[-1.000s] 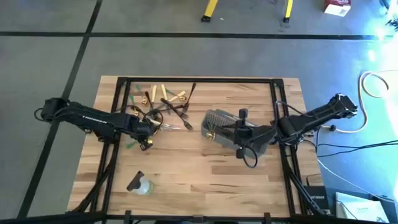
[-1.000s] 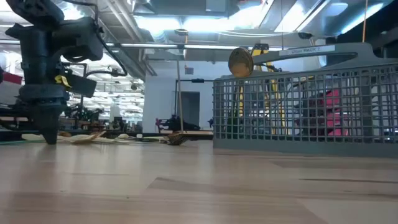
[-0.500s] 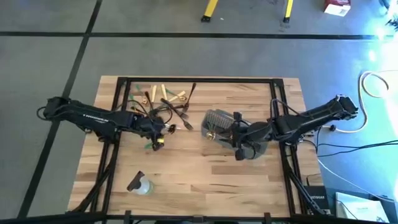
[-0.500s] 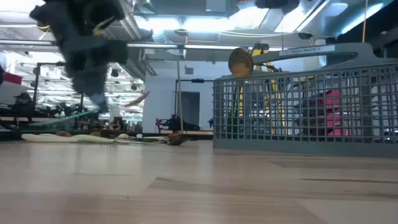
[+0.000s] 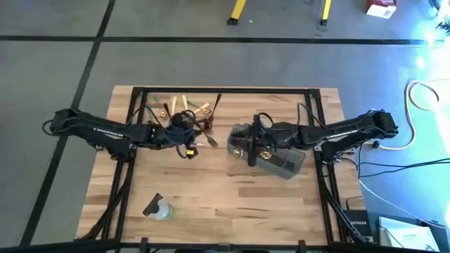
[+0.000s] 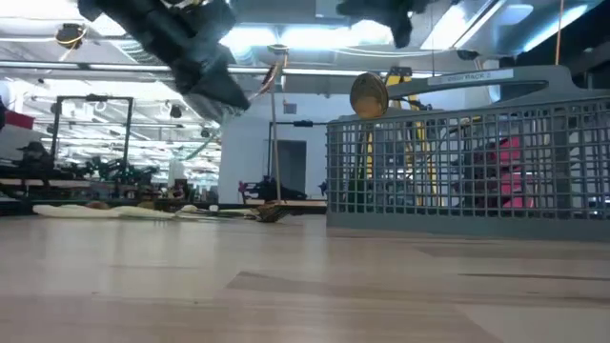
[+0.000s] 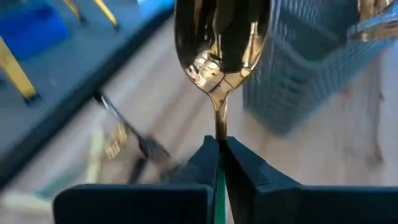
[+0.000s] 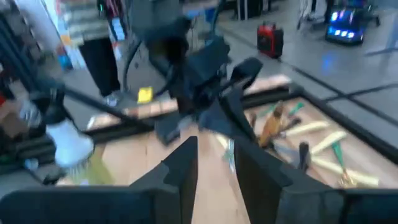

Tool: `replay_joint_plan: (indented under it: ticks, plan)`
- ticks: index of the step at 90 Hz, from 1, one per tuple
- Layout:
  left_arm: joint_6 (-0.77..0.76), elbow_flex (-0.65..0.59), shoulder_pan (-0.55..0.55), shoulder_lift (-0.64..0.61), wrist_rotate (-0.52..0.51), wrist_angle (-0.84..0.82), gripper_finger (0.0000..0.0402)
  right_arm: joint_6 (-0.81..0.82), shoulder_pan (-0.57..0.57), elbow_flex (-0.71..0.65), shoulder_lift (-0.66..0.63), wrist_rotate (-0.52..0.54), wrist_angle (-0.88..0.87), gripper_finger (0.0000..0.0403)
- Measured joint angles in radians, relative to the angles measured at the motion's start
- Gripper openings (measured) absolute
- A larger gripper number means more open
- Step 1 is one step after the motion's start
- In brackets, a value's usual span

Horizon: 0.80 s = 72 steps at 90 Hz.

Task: Sort silverware
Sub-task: Put the gold spoon into the cutlery rack

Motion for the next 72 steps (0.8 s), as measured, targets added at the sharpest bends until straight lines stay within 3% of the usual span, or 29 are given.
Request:
replay_joint_plan:
  ticks: [9,25,37,52,72]
  plan:
    - [0.089,0.0,-0.006,0.035,-0.034,0.114,0.0,-0.017,-0.024,0.0,0.039,0.013,0.056,0.0088]
    - [0.17,0.001,-0.029,0.09,-0.107,0.258,0.0,-0.114,-0.035,0.0,0.075,0.162,0.107,0.0088]
    - [0.235,0.001,-0.052,0.135,-0.169,0.397,0.0,-0.224,-0.032,0.006,0.098,0.16,0.143,0.0088]
    - [0.299,0.001,-0.067,0.194,-0.175,0.545,0.0,-0.271,-0.043,0.032,0.114,0.159,0.14,0.0088]
    - [0.298,0.002,-0.078,0.212,-0.175,0.601,0.0,-0.295,-0.047,0.037,0.129,0.155,0.152,0.0088]
